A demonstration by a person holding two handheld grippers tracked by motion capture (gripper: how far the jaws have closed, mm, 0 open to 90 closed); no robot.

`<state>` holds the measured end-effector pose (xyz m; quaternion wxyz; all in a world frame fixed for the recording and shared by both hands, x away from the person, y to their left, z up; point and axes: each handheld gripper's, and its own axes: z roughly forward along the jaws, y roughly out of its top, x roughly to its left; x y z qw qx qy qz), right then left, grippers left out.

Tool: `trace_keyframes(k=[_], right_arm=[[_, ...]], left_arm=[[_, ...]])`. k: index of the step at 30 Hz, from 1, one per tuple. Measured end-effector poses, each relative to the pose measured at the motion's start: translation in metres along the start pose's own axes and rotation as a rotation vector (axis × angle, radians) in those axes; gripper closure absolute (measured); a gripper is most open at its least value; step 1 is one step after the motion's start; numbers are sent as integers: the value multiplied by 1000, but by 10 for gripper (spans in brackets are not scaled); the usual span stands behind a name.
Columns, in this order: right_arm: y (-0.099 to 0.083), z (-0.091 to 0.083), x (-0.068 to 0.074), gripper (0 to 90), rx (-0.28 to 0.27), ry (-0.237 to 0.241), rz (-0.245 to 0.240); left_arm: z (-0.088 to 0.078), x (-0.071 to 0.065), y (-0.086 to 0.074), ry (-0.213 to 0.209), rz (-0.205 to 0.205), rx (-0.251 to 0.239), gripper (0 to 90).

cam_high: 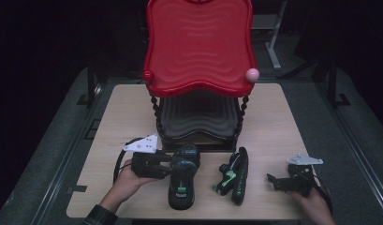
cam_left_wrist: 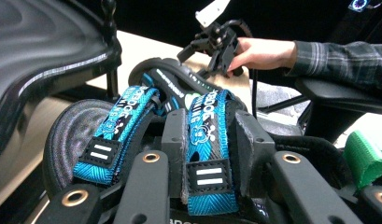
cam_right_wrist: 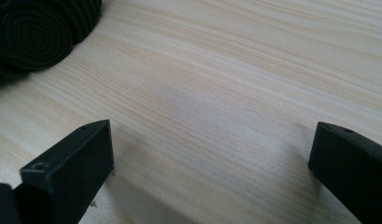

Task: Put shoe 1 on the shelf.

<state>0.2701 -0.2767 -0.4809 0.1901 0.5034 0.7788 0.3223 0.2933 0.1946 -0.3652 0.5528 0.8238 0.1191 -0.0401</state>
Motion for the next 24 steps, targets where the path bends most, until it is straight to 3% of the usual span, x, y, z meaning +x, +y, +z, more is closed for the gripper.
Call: trace_keyframes(k=[13, 24], right_arm=[[0, 0, 0, 0, 0, 0, 0], [0, 0, 0, 0, 0, 1, 0]], left_arm=[[-7, -5, 33, -8, 29, -32, 685], [-12, -11, 74, -11, 82, -36, 686]])
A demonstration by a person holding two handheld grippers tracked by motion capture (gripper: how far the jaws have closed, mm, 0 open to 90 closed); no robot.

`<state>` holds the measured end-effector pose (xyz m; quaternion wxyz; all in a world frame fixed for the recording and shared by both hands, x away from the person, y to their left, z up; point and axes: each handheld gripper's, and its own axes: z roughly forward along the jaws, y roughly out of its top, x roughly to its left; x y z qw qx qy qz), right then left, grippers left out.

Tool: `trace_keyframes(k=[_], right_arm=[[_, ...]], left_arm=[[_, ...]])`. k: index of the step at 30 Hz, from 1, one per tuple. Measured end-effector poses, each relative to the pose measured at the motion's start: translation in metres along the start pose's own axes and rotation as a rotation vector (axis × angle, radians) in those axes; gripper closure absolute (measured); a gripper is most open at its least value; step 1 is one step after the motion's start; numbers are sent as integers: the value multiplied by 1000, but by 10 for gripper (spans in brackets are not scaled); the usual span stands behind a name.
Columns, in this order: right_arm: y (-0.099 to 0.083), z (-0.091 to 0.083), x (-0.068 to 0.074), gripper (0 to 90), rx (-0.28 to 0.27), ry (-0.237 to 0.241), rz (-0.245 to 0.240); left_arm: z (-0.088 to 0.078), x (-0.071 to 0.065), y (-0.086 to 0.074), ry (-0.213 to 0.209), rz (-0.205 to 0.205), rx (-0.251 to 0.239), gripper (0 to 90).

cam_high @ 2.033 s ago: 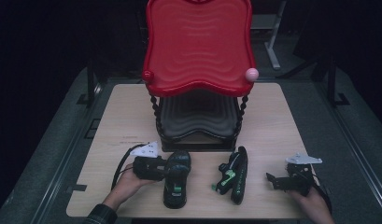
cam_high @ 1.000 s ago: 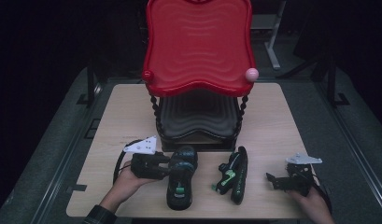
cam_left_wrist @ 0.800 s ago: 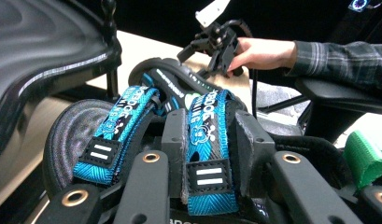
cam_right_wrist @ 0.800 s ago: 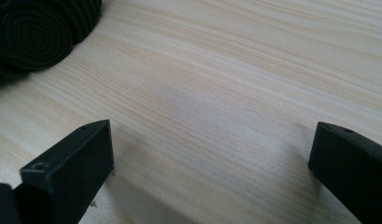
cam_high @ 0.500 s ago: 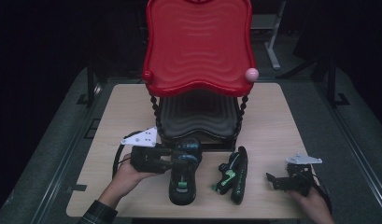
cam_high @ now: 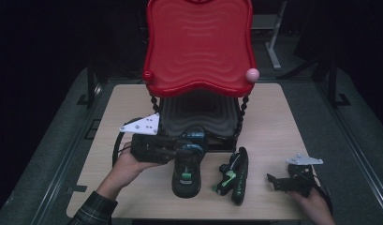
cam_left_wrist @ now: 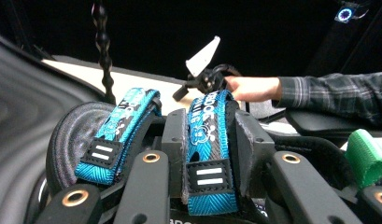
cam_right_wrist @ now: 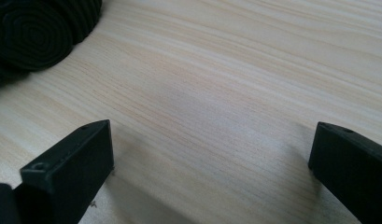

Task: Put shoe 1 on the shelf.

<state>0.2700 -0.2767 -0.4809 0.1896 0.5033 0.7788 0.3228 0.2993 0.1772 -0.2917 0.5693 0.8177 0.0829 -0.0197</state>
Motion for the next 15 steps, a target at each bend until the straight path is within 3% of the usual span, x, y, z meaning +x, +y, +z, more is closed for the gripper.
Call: trace_keyframes(k=[15], right_arm=[[0, 0, 0, 0, -1, -2, 0]], left_arm=[[-12, -4, 54, -22, 60, -46, 687]])
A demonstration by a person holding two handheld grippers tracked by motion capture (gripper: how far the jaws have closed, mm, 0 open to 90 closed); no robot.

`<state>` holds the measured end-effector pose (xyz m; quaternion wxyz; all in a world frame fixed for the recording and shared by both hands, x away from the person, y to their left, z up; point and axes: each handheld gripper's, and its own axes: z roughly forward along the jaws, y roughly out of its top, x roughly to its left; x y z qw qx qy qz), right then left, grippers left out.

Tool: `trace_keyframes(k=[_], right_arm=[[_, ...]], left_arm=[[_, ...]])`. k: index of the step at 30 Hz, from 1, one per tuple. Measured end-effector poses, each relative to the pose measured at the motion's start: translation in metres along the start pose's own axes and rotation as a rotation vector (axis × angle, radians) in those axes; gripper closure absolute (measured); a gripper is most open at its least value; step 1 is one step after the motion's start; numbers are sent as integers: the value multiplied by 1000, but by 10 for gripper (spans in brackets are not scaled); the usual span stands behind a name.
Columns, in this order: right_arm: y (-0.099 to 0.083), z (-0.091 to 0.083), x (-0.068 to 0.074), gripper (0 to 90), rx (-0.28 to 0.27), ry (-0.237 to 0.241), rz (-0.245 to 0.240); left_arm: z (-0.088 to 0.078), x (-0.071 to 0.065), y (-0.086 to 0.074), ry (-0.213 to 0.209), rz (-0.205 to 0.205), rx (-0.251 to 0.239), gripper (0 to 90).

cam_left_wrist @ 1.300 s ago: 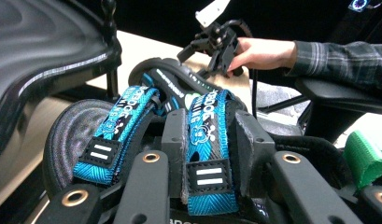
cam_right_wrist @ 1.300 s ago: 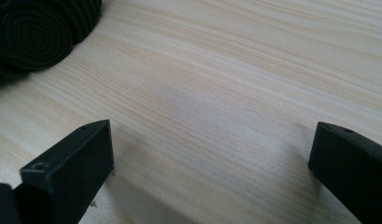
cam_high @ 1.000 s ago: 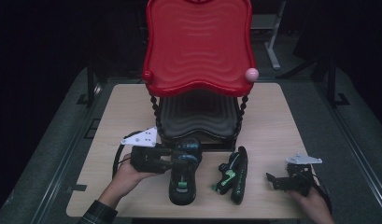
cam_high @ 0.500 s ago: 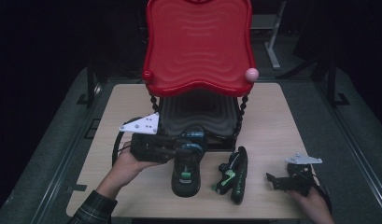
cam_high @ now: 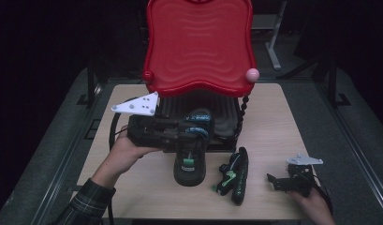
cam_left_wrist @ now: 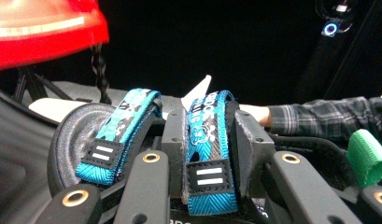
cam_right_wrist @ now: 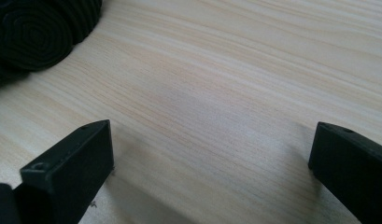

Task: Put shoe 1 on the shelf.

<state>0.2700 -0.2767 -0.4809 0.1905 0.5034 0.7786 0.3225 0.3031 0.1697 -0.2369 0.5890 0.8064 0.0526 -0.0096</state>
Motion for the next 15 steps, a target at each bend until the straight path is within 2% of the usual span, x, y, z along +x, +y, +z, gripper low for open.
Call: trace_keyframes(k=[2, 3, 4, 7, 11, 15], right_arm=[[0, 0, 0, 0, 0, -1, 0], [0, 0, 0, 0, 0, -1, 1], [0, 0, 0, 0, 0, 0, 1], [0, 0, 0, 0, 0, 0, 1], [0, 0, 0, 0, 0, 1, 0], [0, 0, 0, 0, 0, 1, 1]], left_arm=[[-2, -1, 12, -3, 24, -1, 687], [-2, -1, 12, -3, 24, -1, 687], [-5, -2, 20, -7, 31, -12, 687], [-8, -3, 30, -9, 45, -20, 687], [-12, -4, 47, 1, 82, -11, 688], [-17, -3, 62, 11, 99, -20, 688]])
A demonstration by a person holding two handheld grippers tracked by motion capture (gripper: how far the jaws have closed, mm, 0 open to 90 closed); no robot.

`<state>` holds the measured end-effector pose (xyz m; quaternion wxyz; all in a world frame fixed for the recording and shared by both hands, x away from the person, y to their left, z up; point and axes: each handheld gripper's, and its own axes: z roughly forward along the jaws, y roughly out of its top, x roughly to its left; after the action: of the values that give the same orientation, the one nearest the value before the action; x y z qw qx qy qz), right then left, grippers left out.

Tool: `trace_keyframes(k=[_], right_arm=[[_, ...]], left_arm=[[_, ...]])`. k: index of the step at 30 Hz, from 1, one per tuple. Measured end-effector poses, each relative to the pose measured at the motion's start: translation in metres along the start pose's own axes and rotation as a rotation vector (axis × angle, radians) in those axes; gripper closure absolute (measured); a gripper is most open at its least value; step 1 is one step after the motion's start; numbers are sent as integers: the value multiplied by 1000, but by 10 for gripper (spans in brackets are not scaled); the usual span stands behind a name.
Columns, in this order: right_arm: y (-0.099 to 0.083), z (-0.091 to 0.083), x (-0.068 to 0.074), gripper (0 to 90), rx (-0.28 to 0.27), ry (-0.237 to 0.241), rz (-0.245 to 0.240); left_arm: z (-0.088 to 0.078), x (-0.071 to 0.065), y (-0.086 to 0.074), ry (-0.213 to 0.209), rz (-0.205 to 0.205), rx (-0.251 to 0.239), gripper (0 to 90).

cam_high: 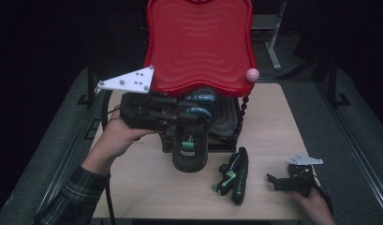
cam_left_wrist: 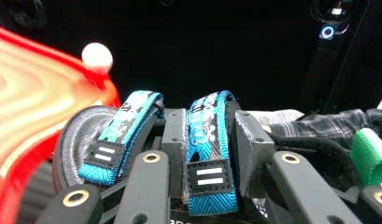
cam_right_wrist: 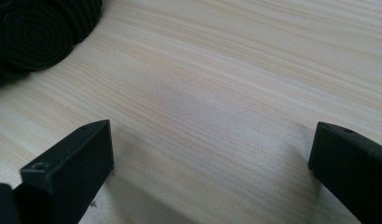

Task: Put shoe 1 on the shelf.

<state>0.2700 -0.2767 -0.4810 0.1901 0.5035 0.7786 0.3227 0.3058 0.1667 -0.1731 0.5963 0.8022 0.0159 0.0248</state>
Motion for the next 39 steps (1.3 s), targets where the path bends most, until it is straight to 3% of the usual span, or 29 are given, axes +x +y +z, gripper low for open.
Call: trace_keyframes(k=[9, 22, 25, 31, 39], right_arm=[[0, 0, 0, 0, 1, 0, -1], [0, -1, 0, 0, 3, 3, 2], [0, -1, 0, 0, 3, 4, 1], [-1, -1, 0, 0, 3, 4, 0], [-1, -1, 0, 0, 3, 5, 0]], left_arm=[[-7, 15, 28, 37, 20, -9, 689], [-15, 48, 60, 117, 32, -13, 690], [-17, 61, 70, 148, 42, 1, 690], [-19, 81, 79, 168, 40, 2, 690], [-19, 113, 81, 212, 38, 14, 690]])
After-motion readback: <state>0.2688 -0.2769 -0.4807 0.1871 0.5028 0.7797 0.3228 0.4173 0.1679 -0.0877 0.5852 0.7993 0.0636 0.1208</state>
